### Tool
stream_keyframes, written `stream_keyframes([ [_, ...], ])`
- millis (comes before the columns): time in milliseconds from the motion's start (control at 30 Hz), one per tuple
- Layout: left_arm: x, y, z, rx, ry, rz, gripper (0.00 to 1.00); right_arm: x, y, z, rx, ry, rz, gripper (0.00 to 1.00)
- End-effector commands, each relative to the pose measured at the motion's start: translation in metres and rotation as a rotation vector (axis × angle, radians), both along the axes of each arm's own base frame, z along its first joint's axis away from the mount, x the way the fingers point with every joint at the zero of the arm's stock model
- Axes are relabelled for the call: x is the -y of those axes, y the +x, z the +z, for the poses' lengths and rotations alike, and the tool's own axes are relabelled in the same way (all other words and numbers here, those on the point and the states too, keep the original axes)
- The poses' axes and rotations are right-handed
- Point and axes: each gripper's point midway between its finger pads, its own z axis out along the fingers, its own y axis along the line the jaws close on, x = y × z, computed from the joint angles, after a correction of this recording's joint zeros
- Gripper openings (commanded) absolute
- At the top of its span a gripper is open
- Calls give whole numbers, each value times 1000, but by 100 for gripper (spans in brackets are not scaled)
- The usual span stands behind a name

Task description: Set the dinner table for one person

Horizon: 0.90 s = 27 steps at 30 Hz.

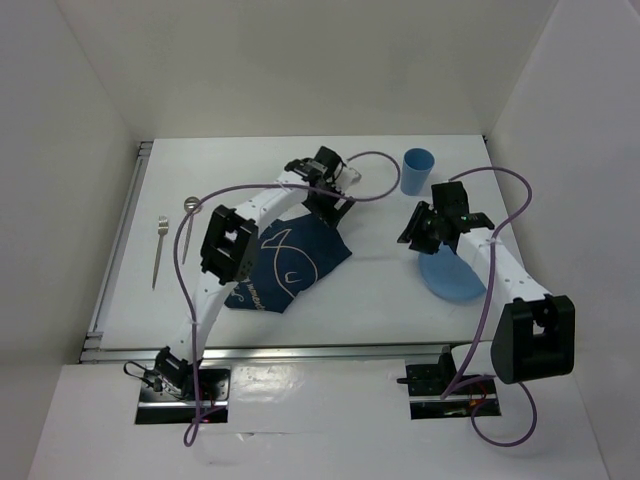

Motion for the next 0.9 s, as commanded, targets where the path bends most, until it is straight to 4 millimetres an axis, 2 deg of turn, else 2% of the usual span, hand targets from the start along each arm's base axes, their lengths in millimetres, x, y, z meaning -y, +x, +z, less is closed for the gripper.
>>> stream_keyframes([
  [0, -15, 50, 38, 22, -220, 225, 96, -1, -2, 14, 49, 6, 17, 46],
  [133, -23, 43, -4, -68, -160, 215, 99, -1, -4, 14, 49, 12, 10, 46],
  [233, -10, 16, -23, -129, -110, 84, 99, -3, -5, 14, 48, 20, 16, 46],
  [267, 1, 7, -26, -135, -110, 23, 99, -3, -5, 14, 48, 20, 16, 46],
  [367, 12, -10, -30, -143, -94, -31, 99, -3, -2, 12, 47, 20, 16, 46],
  [400, 13, -9, -23, -128, -96, -44, 99, -4, -2, 12, 45, 25, 9, 46],
  [467, 16, -11, -28, -131, -81, -49, 99, -4, 0, 12, 43, 25, 9, 46],
  [633, 1, -19, -41, -129, 76, -28, 90, -6, 0, 13, 40, 39, 6, 46],
  [700, -10, -27, -55, -141, 161, -26, 79, -5, -3, 12, 40, 39, 6, 46],
  [733, -13, -31, -60, -160, 174, -26, 67, -6, -3, 12, 38, 45, -2, 46],
  [800, -19, -39, -72, -197, 199, -27, 53, -6, -3, 12, 38, 45, -2, 46],
  [833, -22, -44, -77, -221, 215, -28, 43, -6, -3, 12, 38, 45, -2, 46],
  [867, -20, -44, -81, -230, 207, -32, 16, -6, -3, 12, 38, 45, -2, 46],
])
